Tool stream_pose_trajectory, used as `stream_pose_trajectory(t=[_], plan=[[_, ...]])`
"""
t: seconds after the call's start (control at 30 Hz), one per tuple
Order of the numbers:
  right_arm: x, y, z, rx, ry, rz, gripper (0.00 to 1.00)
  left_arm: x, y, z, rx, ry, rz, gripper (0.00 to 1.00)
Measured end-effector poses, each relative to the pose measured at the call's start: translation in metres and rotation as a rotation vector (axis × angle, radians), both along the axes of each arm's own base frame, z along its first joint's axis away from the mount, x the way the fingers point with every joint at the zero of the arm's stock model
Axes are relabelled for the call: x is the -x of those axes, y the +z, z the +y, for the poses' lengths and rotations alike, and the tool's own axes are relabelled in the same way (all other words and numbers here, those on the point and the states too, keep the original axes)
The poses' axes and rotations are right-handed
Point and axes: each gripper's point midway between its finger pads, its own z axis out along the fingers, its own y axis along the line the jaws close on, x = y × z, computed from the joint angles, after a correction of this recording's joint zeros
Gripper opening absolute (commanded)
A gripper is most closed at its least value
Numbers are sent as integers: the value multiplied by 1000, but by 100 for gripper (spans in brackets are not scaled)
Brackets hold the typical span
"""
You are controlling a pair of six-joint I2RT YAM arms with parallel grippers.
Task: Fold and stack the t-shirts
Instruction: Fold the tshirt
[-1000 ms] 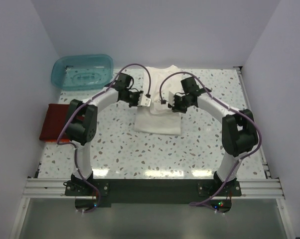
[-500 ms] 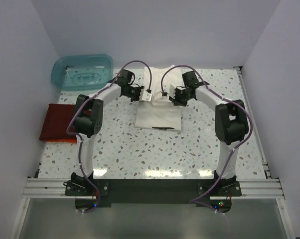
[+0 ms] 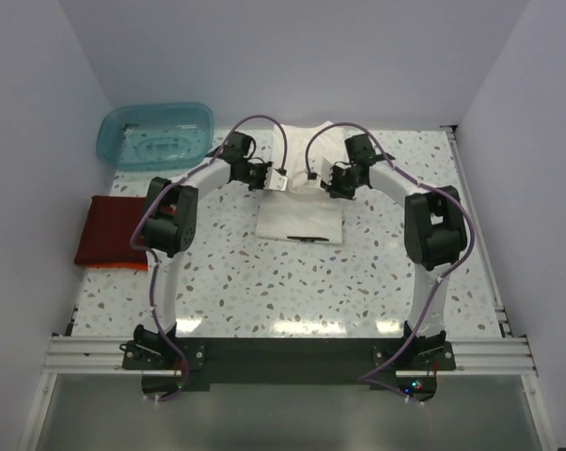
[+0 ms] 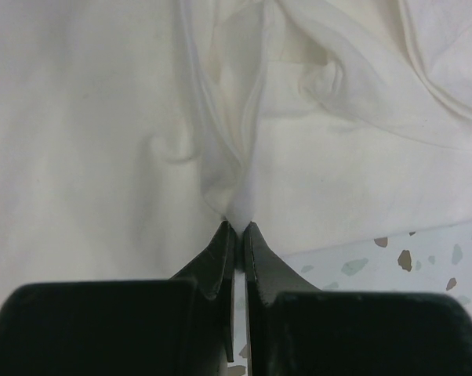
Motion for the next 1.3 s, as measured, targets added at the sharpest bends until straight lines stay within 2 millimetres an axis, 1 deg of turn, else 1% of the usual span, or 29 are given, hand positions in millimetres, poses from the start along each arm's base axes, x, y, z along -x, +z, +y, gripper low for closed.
stream_pose_trajectory(t=[0.2,0.57,0.9,0.93,1.0,1.03,1.07,1.1,1.13,1.2,1.3], plan=[[-4,-13,-5,26,-31,10,0,-3,2,1,8,-5,-17,0],[-14,-10,-9,22,-82,-18,0,-9,7,1,28,-22,-53,0],[-15,-12,-11,22,-104,-22,1,-13,12,-2,41,-38,-88,0],[-15,-12,-12,26,-109,-22,22,-14,12,-2,42,-38,-92,8],[-16,-12,-14,36,-124,-21,36,-16,10,-3,44,-37,-98,21],[-16,-12,-15,39,-133,-21,46,-17,9,-3,47,-32,-98,38],[-18,-11,-17,43,-149,-24,50,-20,8,-3,50,-26,-104,44],[-20,-9,-19,48,-162,-30,50,-23,8,-3,54,-9,-101,48],[-24,-7,-21,51,-180,-40,51,-27,9,-2,60,14,-103,58],[-29,-3,-24,53,-212,-54,54,-38,15,1,83,72,-105,65],[-37,6,-32,48,-282,-66,55,-56,27,11,131,183,-98,68]])
